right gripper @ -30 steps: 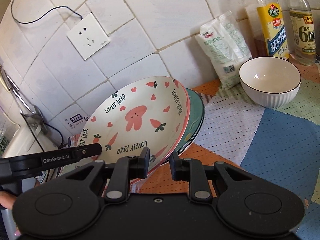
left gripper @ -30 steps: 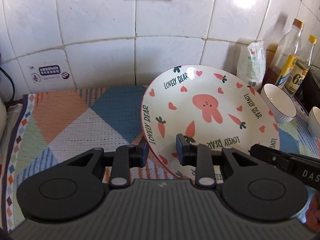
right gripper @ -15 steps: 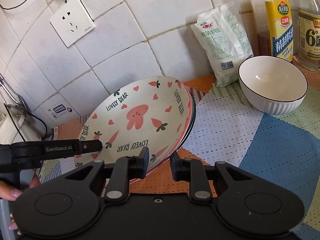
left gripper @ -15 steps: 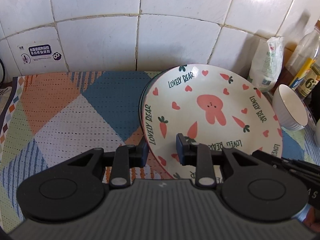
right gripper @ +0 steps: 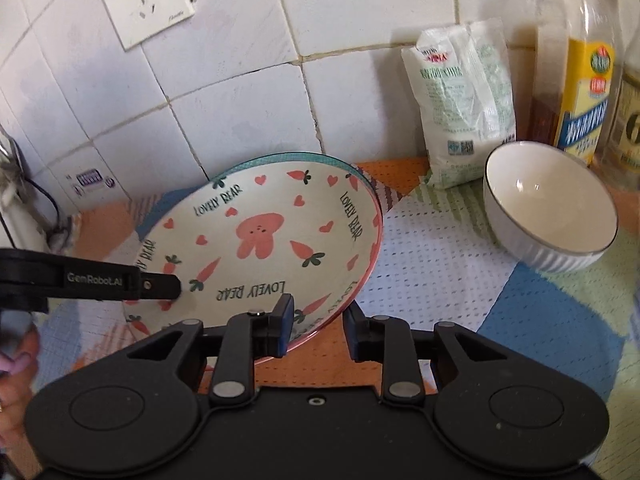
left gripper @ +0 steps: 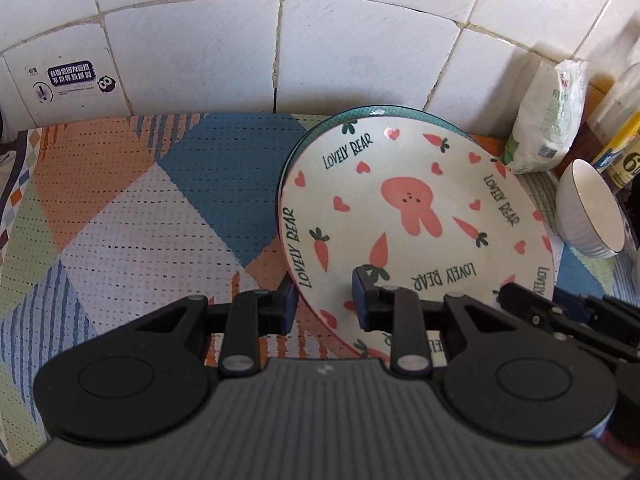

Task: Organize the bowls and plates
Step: 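Lift the Lovely Bear plate and carry it over the blue egg plate, then lower the Lovely Bear plate onto the egg plate and open both grippers, then move both grippers to the large white bowl by the stove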

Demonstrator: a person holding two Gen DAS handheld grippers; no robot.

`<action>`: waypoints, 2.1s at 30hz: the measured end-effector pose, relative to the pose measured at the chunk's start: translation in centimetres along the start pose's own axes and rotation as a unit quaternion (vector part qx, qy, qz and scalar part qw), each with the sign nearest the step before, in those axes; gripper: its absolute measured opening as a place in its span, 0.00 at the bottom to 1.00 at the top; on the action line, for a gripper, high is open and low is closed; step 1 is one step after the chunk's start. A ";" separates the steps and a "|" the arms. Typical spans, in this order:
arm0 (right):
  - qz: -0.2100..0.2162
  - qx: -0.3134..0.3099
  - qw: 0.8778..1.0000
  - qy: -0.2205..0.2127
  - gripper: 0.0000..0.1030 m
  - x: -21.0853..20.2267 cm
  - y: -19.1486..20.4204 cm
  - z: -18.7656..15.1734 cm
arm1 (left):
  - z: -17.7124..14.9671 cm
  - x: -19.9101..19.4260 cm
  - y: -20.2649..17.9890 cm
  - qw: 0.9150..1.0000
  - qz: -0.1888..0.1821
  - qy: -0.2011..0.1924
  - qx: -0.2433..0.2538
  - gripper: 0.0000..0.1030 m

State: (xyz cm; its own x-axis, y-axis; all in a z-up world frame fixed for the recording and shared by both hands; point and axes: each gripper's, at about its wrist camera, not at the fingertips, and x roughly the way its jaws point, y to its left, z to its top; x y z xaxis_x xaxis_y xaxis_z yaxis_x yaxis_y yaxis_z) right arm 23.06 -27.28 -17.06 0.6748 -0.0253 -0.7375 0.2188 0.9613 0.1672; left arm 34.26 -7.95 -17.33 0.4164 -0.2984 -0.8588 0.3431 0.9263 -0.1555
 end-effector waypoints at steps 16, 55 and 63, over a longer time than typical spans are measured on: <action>0.008 0.008 0.995 -0.096 0.32 -2.9 -1.9 -0.5 | -2.2 -1.5 -1.3 0.998 0.018 -0.053 0.020 0.26; 0.060 -0.057 0.984 -0.156 0.64 -19.9 -2.7 -10.1 | -13.2 -18.8 -10.5 0.993 -0.029 -0.057 0.095 0.31; 0.032 -0.033 0.986 -0.160 0.71 -23.7 -6.0 -13.0 | -13.9 -19.3 -14.3 0.990 -0.038 -0.038 0.130 0.50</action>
State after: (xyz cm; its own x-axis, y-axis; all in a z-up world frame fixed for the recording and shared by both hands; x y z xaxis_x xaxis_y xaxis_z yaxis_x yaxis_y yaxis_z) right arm -3.39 -28.86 -9.04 0.8763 -0.0384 -0.4802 0.1282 0.9795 0.1556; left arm 9.59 -12.28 -5.33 0.4402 -0.3902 -0.8087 0.5771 0.8130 -0.0781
